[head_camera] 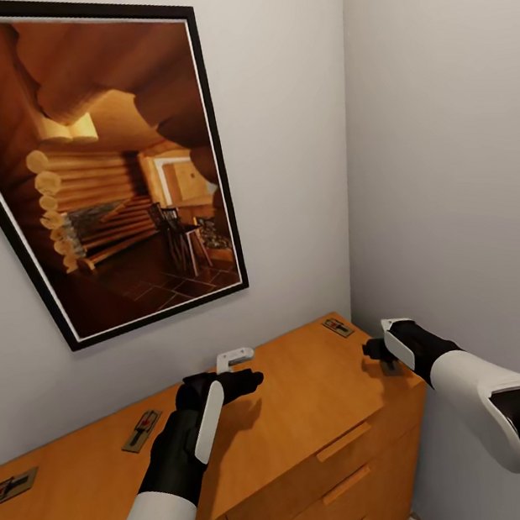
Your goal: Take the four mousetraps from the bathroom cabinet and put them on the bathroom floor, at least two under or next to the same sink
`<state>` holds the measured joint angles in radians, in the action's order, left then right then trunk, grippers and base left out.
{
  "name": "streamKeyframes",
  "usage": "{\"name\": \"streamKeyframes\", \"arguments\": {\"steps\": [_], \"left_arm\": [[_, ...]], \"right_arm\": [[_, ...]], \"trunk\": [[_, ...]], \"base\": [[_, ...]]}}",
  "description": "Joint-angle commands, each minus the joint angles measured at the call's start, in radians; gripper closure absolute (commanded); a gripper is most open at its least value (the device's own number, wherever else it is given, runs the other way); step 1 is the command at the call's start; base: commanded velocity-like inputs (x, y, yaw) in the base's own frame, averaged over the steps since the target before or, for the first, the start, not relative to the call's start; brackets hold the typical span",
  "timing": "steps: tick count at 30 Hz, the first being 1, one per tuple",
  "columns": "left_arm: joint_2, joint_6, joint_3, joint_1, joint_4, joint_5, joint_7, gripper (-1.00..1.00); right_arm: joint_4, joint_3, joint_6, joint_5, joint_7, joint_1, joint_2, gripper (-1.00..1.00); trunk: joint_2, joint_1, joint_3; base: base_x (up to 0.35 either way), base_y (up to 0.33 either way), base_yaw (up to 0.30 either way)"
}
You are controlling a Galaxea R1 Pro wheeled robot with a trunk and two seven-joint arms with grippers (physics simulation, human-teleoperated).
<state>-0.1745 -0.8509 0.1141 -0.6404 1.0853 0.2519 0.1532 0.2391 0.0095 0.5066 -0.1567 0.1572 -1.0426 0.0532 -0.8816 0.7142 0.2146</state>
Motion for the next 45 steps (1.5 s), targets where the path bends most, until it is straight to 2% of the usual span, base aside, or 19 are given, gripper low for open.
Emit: {"name": "streamKeyframes", "arguments": {"steps": [1,11,28,37,45], "left_arm": [[0.0,-0.004,0.001,-0.001,0.001,0.01,0.009,-1.0],[0.0,-0.001,0.001,0.0,0.001,0.009,0.009,-1.0],[0.0,0.0,0.001,0.001,0.001,0.01,0.009,-1.0],[0.0,0.003,0.001,0.001,0.001,0.009,0.009,-1.0],[0.0,0.003,0.001,0.001,0.001,0.009,0.009,-1.0]], "right_arm": [[0.002,0.001,0.004,-0.01,0.007,0.0,0.0,-1.0],[0.002,0.001,0.004,-0.009,0.007,0.0,0.002,-1.0],[0.002,0.001,0.004,-0.009,0.006,0.0,0.006,-1.0],[0.002,0.001,0.004,-0.009,0.006,0.0,0.007,-1.0],[0.002,0.001,0.004,-0.009,0.006,0.0,0.007,-1.0]], "trunk": [[-0.008,0.004,0.005],[-0.078,0.042,0.036],[-0.078,0.042,0.036],[-0.141,0.077,0.064],[-0.141,0.077,0.064]], "base": [[0.0,0.0,0.0],[0.0,0.0,0.0],[0.0,0.0,0.0],[0.0,0.0,0.0],[0.0,0.0,0.0]]}}
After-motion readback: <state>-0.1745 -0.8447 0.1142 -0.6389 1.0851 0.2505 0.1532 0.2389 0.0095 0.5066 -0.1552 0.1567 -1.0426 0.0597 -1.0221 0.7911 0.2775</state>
